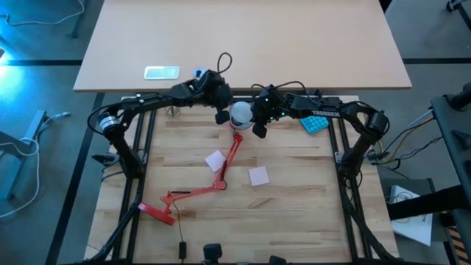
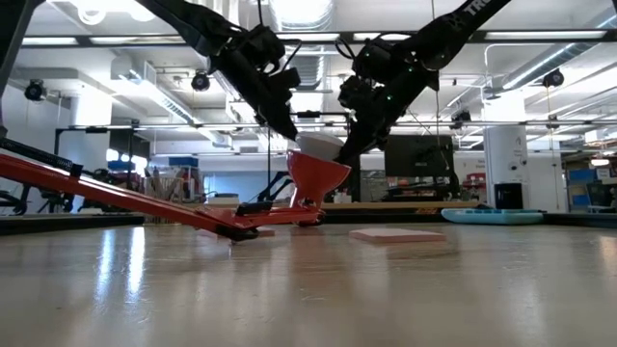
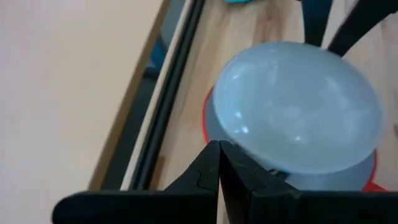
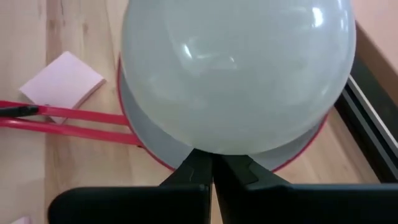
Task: Screw lightbulb
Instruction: Remove the lightbulb from the red lamp
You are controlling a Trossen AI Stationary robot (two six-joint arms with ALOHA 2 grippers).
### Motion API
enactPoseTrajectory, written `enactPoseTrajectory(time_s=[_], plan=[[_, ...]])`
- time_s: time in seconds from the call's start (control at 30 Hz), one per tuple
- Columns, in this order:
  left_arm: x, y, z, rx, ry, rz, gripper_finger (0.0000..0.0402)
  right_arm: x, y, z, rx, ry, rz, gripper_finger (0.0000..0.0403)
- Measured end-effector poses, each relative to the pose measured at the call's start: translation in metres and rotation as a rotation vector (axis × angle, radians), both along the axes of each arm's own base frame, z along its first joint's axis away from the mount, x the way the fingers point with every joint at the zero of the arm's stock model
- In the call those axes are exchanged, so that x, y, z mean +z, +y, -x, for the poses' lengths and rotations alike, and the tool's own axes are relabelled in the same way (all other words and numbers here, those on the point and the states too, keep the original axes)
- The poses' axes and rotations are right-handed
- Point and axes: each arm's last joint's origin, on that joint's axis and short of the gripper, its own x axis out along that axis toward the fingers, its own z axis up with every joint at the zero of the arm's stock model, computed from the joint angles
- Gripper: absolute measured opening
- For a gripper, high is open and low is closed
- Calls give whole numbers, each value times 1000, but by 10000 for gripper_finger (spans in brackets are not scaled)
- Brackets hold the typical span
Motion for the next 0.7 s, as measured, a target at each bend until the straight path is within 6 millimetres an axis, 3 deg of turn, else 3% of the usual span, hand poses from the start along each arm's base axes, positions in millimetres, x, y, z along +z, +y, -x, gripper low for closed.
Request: enactPoseTrajectory(time_s=[0.2, 0.5, 0.7], plan=[[-1, -4, -2, -34, 2, 28, 0, 1, -2, 2, -2, 4, 24, 2], [-7, -28, -3, -118, 93, 119, 0, 1, -14, 8, -82, 30, 79, 2], [-2, -22, 1, -40, 104, 34, 0, 4, -9, 14, -77, 74, 54, 2]])
